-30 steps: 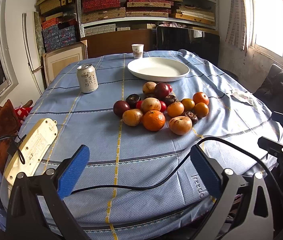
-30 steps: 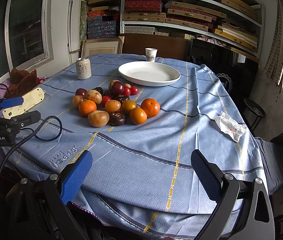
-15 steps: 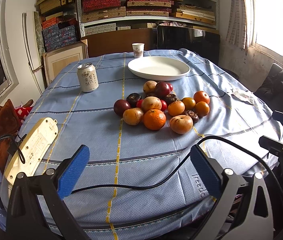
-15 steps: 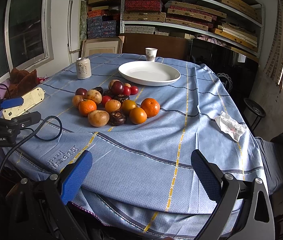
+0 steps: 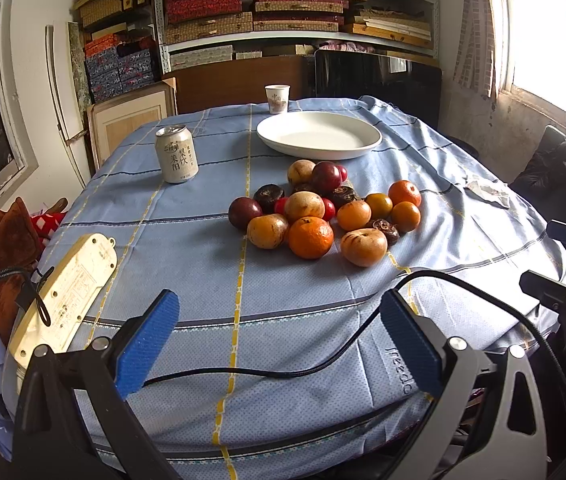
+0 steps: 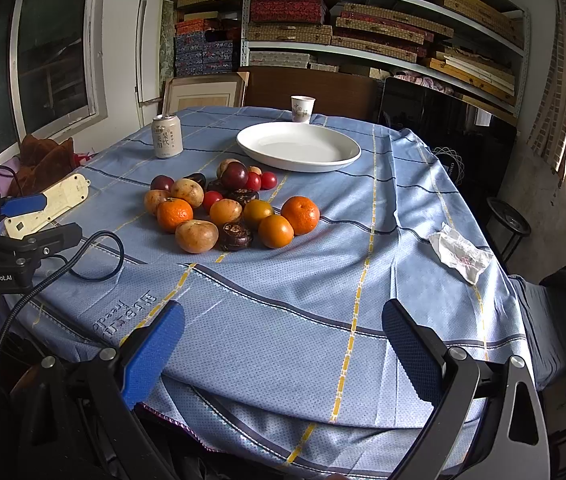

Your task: Organize fruits

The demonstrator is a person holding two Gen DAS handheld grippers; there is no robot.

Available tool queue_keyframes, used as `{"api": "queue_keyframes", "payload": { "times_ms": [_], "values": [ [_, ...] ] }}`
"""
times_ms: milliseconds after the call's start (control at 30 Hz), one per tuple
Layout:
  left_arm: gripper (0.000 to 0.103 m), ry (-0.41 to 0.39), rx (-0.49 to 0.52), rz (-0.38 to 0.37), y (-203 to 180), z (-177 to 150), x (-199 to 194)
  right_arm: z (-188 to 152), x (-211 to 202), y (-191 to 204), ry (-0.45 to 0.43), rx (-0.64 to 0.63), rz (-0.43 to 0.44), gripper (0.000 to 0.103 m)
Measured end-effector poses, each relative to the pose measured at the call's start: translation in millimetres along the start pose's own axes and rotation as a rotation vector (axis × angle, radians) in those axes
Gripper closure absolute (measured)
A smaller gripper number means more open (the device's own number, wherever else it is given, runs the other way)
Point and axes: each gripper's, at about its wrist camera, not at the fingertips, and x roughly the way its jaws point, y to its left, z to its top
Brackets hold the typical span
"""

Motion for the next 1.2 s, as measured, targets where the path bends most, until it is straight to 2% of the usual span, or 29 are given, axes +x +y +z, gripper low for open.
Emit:
{"api": "queue_keyframes", "payload": {
  "times_ms": [933,1067,1200],
  "values": [
    [0.004,0.004,0.003,0.006,4,-5,3,3,0,0,-0.005,0.004,0.003,0.003],
    [0.004,0.003,0.001,0.007,4,-5,4,-3,4,2,-0.029,-0.002,0.033,0.004],
    [0.004,0.001,-0.008,-0.007,12,-10,10,1,4,-6,-0.088,0.070,0.143,0.004]
  ]
}}
